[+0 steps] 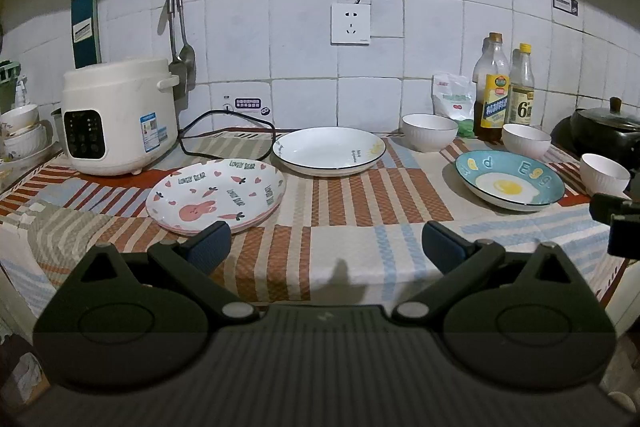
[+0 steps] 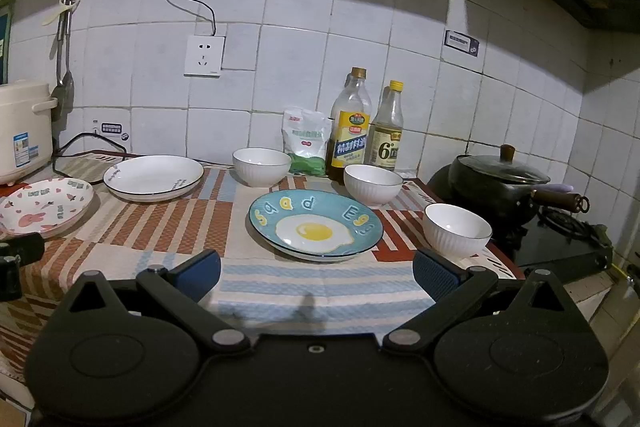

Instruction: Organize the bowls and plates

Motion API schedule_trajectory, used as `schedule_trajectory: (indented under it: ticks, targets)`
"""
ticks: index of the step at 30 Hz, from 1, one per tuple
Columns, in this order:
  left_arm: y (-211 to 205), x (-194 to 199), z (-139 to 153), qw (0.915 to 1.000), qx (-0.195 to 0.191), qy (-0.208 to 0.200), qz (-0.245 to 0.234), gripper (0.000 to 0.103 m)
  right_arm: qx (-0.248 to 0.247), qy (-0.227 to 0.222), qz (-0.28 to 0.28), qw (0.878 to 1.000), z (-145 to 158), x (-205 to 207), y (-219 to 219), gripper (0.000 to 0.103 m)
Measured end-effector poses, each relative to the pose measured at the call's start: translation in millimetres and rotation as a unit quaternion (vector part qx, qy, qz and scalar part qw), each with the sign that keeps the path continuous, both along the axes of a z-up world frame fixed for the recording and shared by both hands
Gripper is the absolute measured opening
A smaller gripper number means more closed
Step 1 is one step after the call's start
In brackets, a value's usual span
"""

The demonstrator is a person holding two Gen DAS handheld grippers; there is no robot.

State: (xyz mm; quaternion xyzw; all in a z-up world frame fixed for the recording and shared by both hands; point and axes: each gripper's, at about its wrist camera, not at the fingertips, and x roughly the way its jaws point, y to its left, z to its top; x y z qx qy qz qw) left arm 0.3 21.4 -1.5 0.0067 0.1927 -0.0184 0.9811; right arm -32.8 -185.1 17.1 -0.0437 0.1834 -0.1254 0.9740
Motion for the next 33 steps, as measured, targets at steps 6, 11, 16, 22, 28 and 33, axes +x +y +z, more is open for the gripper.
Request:
schedule_trajectory:
  ticks: [6,11,16,22,28,33]
  targets:
    - [-3.0,-2.4,-1.1,1.0000,0.003,-0.005,-0.003,0.103,-0.001,-0.002,-0.001,1.000,-0.6,-0.7,-1.6,0.103]
    - [-2.0,-6.3,-4.3,0.9998,0.003,-0.018,-0.009,0.103,-0.001,-0.005,-0.001,1.000,-1.5,-2.3,-3.2,0.103]
    - [-2.2,-7.2,-5.2,0.9996,0.005,-0.026,-0.012,0.103,-0.001,-0.008,0.000,1.000,-1.7,-2.9,-3.2,0.103]
    - [-3.9,-8.1,-5.2,0.9995,0.004,-0.026,-0.017,0.103,-0.009,-0.015,0.002,1.000,-1.7,-4.8,-1.5,0.103]
    - [-2.3,-6.8,-6.3,0.9995,0.007,-0.022,-0.021,0.103,-0.009,-0.013,0.005,1.000,-3.3,-2.7,-1.7,0.103]
    - [-0.8,-3.2,-6.9,0.9995,0.009,-0.016,-0.024,0.103,-0.007,-0.016,0.011,1.000,-3.1,-1.4,-2.3,0.103]
